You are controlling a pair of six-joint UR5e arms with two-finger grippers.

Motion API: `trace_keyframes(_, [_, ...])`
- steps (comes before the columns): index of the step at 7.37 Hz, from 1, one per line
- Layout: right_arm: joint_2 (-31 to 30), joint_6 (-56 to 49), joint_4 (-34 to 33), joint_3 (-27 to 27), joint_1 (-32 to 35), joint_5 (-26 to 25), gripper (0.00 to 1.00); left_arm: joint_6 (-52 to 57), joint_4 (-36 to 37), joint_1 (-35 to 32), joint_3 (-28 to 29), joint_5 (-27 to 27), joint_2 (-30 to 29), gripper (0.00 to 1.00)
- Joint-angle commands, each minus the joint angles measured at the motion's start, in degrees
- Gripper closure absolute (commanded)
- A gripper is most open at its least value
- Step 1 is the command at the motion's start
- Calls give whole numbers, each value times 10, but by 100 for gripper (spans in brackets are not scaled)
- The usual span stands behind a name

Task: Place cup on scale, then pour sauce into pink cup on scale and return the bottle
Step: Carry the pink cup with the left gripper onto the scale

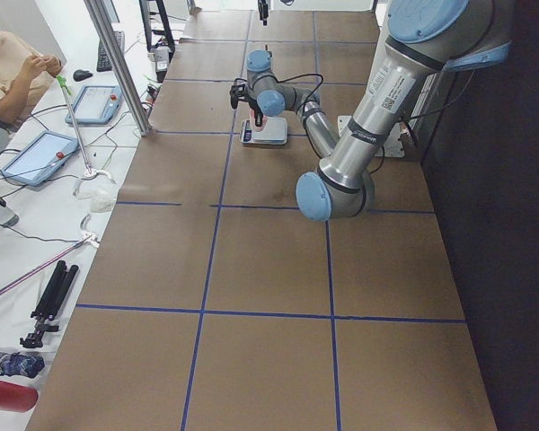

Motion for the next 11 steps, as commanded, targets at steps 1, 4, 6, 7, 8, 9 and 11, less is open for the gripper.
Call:
trace_keyframes(1, [-1, 33, 41, -1, -23, 0, 0, -3, 55, 27, 47, 38, -61, 100])
trace_keyframes(4, [-4, 34, 41, -1, -29, 0, 0, -3, 90, 40, 41, 46, -61, 100])
trace_keyframes(6, [-4, 35, 41, -1, -32, 1, 0, -3, 89, 50, 41, 40, -61, 100])
trace_keyframes(7, [-4, 35, 41, -1, -34, 1, 0, -3, 89, 53, 42, 41, -61, 91])
trace_keyframes(8, [-5, 35, 42, -1, -35, 1, 0, -3, 89, 53, 42, 41, -61, 85])
trace_keyframes(9, [-5, 35, 41, -1, -36, 1, 0, -3, 89, 53, 42, 42, -59, 80])
trace_keyframes(11, [-5, 35, 41, -1, -36, 1, 0, 2, 89, 53, 42, 41, -57, 78])
